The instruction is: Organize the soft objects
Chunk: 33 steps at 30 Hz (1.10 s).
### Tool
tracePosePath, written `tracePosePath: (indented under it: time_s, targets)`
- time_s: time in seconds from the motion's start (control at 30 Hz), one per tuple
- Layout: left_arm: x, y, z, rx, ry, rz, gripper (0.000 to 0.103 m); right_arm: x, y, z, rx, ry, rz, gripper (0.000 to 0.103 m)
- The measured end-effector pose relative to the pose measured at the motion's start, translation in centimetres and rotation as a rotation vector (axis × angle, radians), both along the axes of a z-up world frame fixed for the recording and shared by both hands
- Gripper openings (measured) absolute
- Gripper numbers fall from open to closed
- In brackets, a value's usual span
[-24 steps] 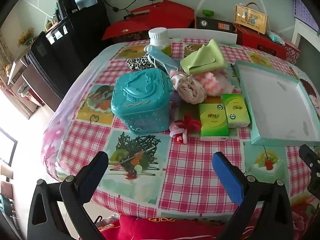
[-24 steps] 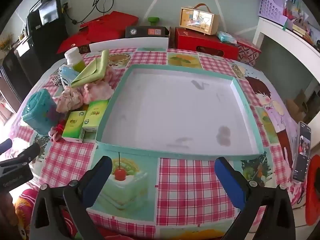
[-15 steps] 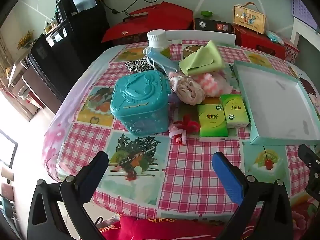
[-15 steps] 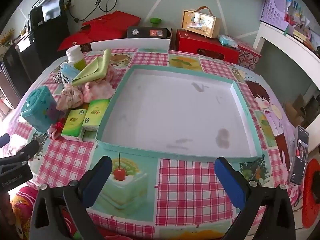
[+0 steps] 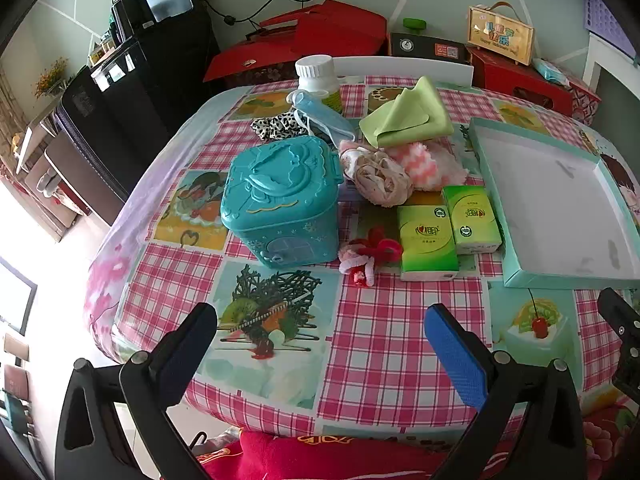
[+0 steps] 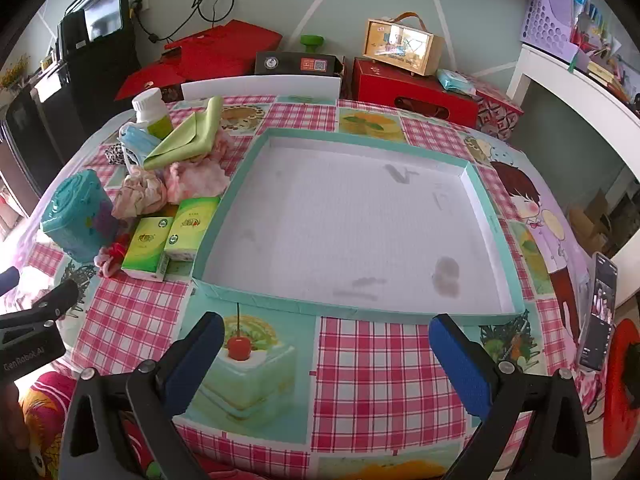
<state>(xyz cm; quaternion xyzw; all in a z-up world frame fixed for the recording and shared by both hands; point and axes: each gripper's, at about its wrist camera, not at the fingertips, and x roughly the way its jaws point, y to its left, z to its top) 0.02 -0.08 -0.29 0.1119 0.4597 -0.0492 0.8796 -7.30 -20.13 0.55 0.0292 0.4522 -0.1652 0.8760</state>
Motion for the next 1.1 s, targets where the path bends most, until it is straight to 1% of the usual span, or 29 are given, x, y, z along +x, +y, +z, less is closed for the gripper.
tracePosePath:
  time_s: [1.1]
  targets:
    - [0.04,0.03,-0.24,0.009,0.013,0.003,0.103,0.01,0.08,-0.22,-0.006,0.003,0.000,0.103]
